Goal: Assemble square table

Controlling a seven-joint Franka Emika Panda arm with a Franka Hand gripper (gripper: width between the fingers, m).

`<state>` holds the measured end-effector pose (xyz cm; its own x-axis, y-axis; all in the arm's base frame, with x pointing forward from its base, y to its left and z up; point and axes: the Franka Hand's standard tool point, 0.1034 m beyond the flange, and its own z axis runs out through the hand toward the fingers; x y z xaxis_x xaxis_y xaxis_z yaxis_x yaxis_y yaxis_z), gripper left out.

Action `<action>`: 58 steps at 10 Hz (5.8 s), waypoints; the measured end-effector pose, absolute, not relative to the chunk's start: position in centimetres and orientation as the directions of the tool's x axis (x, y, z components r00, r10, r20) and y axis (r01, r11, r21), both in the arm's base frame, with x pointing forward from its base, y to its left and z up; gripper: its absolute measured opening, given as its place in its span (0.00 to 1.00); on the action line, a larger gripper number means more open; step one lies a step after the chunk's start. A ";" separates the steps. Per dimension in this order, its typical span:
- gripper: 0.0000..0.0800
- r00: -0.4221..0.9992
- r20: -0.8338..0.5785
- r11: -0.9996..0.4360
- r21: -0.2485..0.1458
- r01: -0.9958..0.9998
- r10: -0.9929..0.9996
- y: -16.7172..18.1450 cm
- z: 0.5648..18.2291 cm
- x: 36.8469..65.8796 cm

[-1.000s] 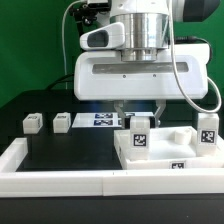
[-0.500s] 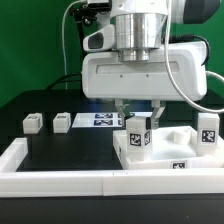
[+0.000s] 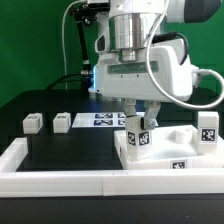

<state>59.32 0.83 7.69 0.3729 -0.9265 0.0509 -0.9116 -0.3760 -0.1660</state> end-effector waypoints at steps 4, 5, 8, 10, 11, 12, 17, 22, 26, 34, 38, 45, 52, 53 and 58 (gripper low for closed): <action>0.37 0.156 0.001 -0.154 -0.166 -0.974 -0.988 1.1 7.7 59.2; 0.37 0.139 -0.002 -0.137 -0.166 -0.977 -0.990 1.1 7.7 59.2; 0.72 0.255 0.019 -0.255 -0.165 -0.953 -0.967 1.0 7.6 59.3; 0.79 0.423 0.057 -0.427 -0.166 -0.889 -0.904 1.0 7.7 59.4; 0.81 0.504 0.072 -0.509 -0.160 -0.846 -0.861 1.0 7.7 59.4; 0.81 0.566 0.083 -0.571 -0.155 -0.806 -0.820 1.1 7.6 59.4; 0.81 0.861 0.143 -0.873 -0.101 -0.477 -0.487 0.8 7.7 59.3; 0.81 0.984 0.164 -0.997 -0.020 -0.070 -0.072 0.7 7.5 58.8; 0.75 0.985 0.164 -0.998 0.011 0.058 0.059 0.2 7.5 58.9; 0.36 0.977 0.162 -0.991 -0.022 -0.134 -0.135 0.2 7.5 58.9; 0.36 0.886 0.152 -0.899 -0.078 -0.430 -0.437 0.1 7.5 58.9; 0.37 0.420 0.068 -0.426 -0.155 -0.891 -0.905 0.0 7.5 58.9; 0.37 -0.095 -0.024 0.098 -0.138 -0.986 -0.995 0.7 7.4 58.7; 0.37 -0.109 -0.026 0.111 -0.135 -0.985 -0.994 0.6 7.4 58.7; 0.61 -0.135 -0.032 0.138 -0.138 -0.981 -0.990 0.4 7.4 58.6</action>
Offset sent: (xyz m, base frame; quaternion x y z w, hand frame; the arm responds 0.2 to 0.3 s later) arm -0.0004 -0.0043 -0.0014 0.0086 0.0108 0.1026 0.9946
